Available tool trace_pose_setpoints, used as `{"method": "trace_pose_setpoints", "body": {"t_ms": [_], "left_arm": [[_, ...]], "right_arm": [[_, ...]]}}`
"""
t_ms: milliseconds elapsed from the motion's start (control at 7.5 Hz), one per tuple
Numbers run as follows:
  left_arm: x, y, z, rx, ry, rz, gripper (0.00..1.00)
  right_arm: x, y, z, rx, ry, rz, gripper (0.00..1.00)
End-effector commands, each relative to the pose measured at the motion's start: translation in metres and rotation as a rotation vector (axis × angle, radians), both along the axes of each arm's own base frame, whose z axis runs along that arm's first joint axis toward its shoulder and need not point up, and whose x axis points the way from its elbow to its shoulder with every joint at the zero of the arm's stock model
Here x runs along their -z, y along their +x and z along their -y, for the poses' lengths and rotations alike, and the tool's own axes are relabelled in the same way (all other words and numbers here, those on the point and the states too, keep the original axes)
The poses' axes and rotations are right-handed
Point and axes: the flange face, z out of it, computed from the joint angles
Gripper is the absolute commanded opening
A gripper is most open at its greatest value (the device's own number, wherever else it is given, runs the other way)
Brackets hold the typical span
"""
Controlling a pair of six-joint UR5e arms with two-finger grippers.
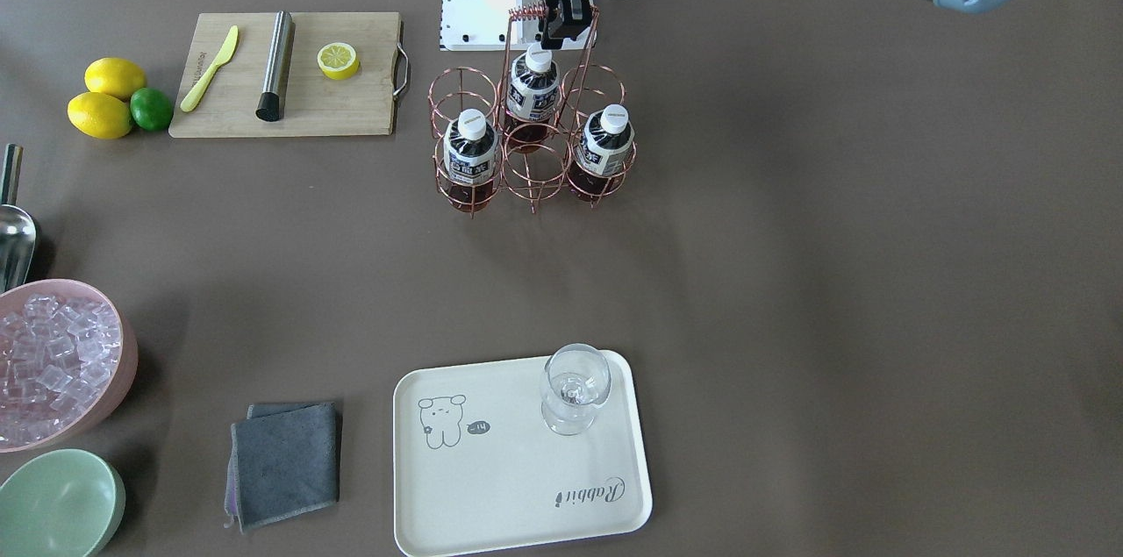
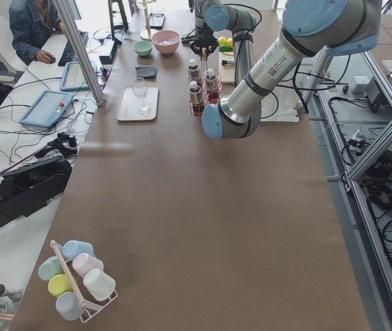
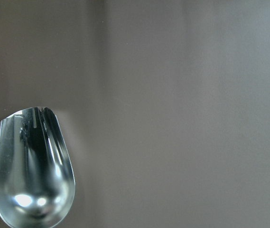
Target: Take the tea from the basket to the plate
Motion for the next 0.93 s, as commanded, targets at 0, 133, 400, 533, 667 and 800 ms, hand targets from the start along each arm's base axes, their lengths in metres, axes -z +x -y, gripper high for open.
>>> {"method": "trace_pose_setpoints", "body": {"t_ms": [0, 133, 400, 533, 667, 800], "left_arm": [[-0.010, 0.015, 0.013, 0.015, 0.010, 0.026, 0.00], [-0.012, 0.017, 0.015, 0.015, 0.007, 0.030, 0.00], [-0.013, 0.020, 0.025, 0.020, 0.015, 0.030, 0.00], [-0.010, 0.018, 0.025, 0.023, 0.018, 0.025, 0.00], [-0.010, 0.019, 0.024, 0.023, 0.016, 0.025, 0.00], [-0.009, 0.017, 0.022, 0.026, 0.013, 0.019, 0.00]], "right_arm": [[0.001, 0.000, 0.000, 0.001, 0.003, 0.000, 1.00], [0.000, 0.000, -0.001, 0.001, 0.002, 0.000, 1.00], [0.002, 0.000, 0.000, 0.002, 0.007, 0.000, 1.00], [0.007, -0.001, 0.004, 0.002, 0.015, 0.001, 1.00], [0.018, -0.001, 0.004, 0.000, 0.038, 0.000, 1.00], [0.020, -0.001, 0.004, 0.001, 0.042, 0.001, 1.00]]}}
